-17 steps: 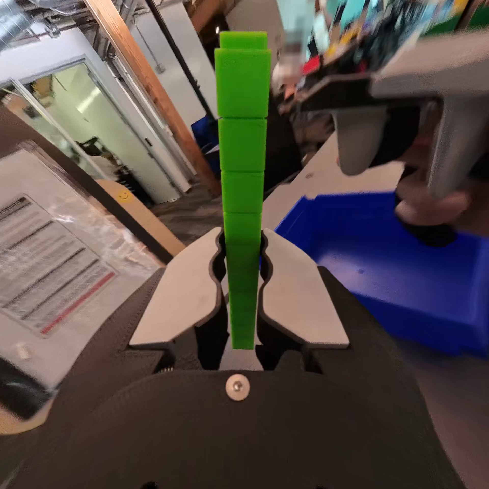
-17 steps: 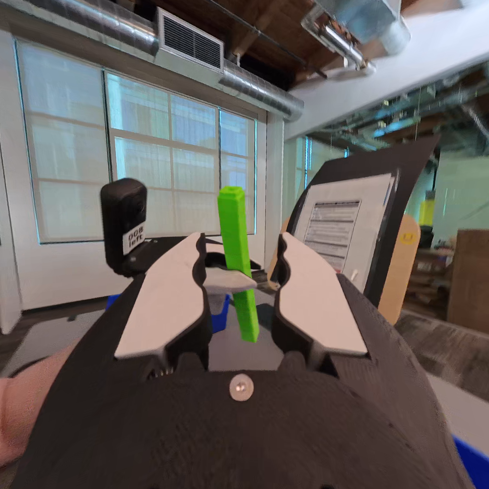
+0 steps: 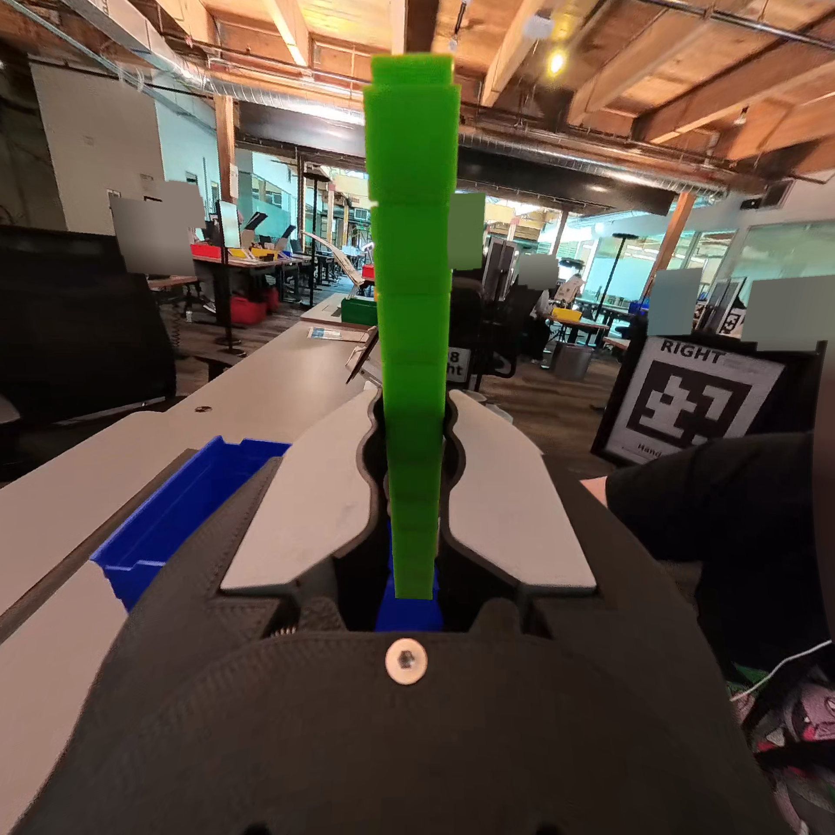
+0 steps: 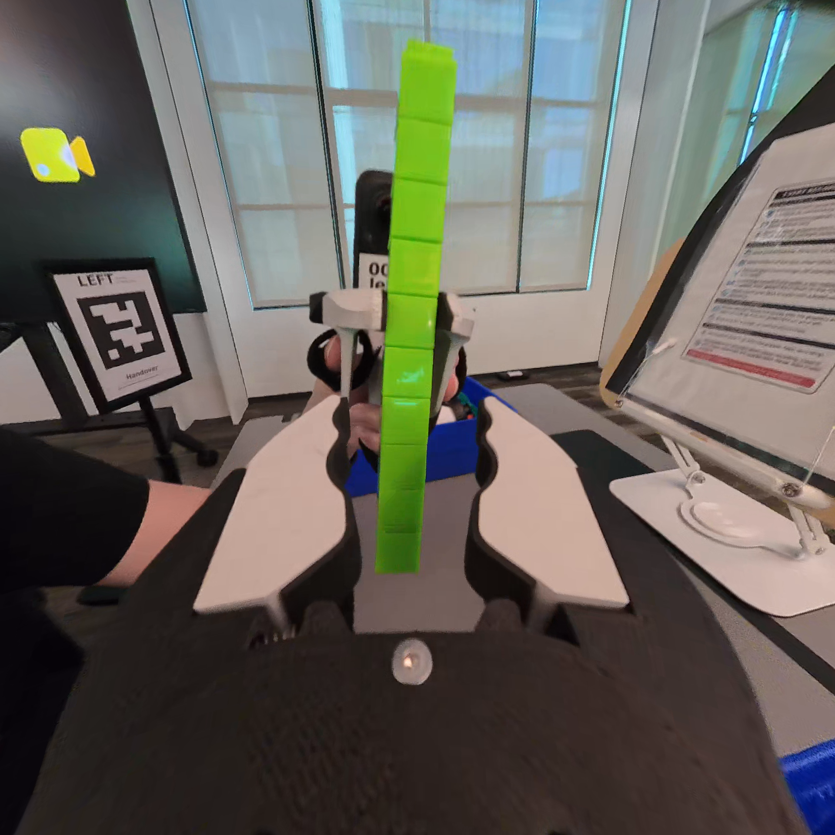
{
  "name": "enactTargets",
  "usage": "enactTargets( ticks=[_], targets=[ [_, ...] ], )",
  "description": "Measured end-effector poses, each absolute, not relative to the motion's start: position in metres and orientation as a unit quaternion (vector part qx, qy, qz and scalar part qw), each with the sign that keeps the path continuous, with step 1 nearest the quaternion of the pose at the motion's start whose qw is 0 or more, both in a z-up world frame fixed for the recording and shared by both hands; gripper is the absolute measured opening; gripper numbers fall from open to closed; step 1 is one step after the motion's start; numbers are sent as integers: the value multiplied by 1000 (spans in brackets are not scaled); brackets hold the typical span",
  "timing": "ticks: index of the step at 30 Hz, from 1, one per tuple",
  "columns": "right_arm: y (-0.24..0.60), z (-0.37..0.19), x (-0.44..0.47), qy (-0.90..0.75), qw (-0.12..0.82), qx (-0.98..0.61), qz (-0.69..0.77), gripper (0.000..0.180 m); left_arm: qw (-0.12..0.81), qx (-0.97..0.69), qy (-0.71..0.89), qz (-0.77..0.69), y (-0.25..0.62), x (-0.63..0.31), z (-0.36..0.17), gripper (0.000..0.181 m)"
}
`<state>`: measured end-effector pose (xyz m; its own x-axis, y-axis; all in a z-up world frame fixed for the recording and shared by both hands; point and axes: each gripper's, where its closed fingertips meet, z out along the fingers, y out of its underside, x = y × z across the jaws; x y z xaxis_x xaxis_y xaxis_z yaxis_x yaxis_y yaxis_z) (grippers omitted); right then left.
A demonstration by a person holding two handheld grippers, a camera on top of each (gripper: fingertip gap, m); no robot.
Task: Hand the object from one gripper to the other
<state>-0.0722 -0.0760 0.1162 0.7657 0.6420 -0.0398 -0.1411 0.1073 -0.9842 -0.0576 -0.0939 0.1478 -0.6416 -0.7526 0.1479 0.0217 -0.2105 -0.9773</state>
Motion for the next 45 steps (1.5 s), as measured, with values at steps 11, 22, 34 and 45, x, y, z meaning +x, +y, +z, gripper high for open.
enactTargets(
  ticks=[11,22,34,45],
  targets=[
    [-73,112,-35,-185,686,-680,182,23,259,-361,541,-715,-88,-53,150,54],
    [-126,-21,150,45,330,-943,7,23,318,-391,517,-693,-50,-63,159,62],
    [-134,-116,153,99,111,-989,-15,23,300,-402,533,-681,-55,-58,150,61],
    [-164,-140,175,206,27,-977,-43,22,310,-396,531,-682,-54,-66,157,59]
  ],
)
